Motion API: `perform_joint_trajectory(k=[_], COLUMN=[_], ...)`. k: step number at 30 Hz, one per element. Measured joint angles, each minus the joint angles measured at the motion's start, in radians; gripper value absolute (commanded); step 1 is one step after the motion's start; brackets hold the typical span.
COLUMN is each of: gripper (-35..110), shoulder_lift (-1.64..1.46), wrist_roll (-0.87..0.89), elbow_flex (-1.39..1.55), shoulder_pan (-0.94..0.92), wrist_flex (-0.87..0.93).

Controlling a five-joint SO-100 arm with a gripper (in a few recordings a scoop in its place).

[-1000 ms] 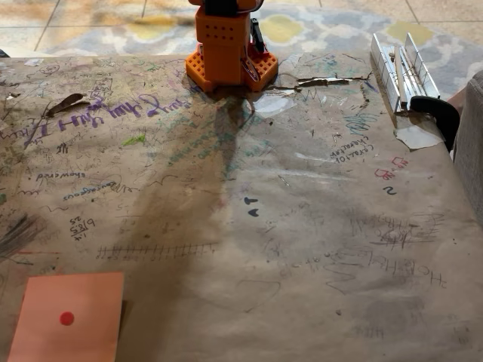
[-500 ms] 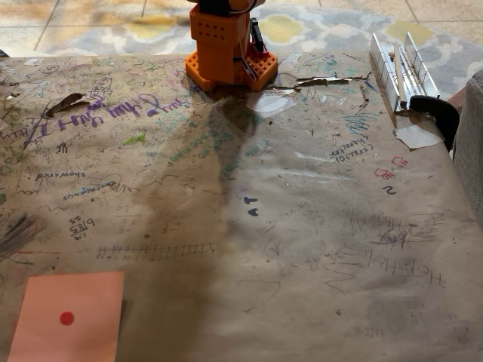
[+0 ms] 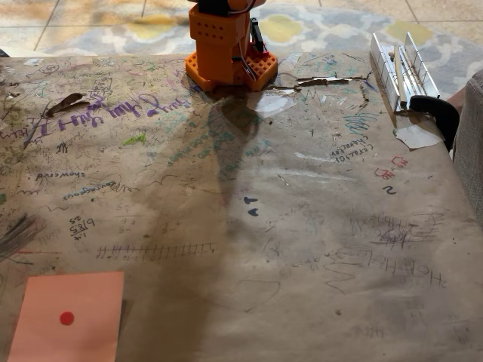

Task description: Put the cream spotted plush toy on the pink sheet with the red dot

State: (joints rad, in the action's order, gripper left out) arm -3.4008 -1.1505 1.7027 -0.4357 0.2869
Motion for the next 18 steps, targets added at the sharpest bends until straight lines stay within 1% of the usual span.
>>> perform_joint_trajectory(k=[2,4,6,8,9,10,12,18], gripper=[7,16,22,29,31,32,32,35], shoulder_lift=[-0.006,-0.008,0.011,0.017,0.02,0.04,0.04,0.04], wrist_roll=[-0.071,-0.23,-0.442,-0.583,-0.603,-0.586,-0.543,-0.502], elbow_flex=[0.13,0.368,0.652,0.959,1.117,1.244,1.396,1.427], shoulder_pan=[0.0,-0.015,-0.043,-0.066,-0.074,-0.078,-0.091,-0.1], wrist_flex=[0.051,0.026,-0.115,-0.261,-0.301,-0.298,-0.244,-0.219])
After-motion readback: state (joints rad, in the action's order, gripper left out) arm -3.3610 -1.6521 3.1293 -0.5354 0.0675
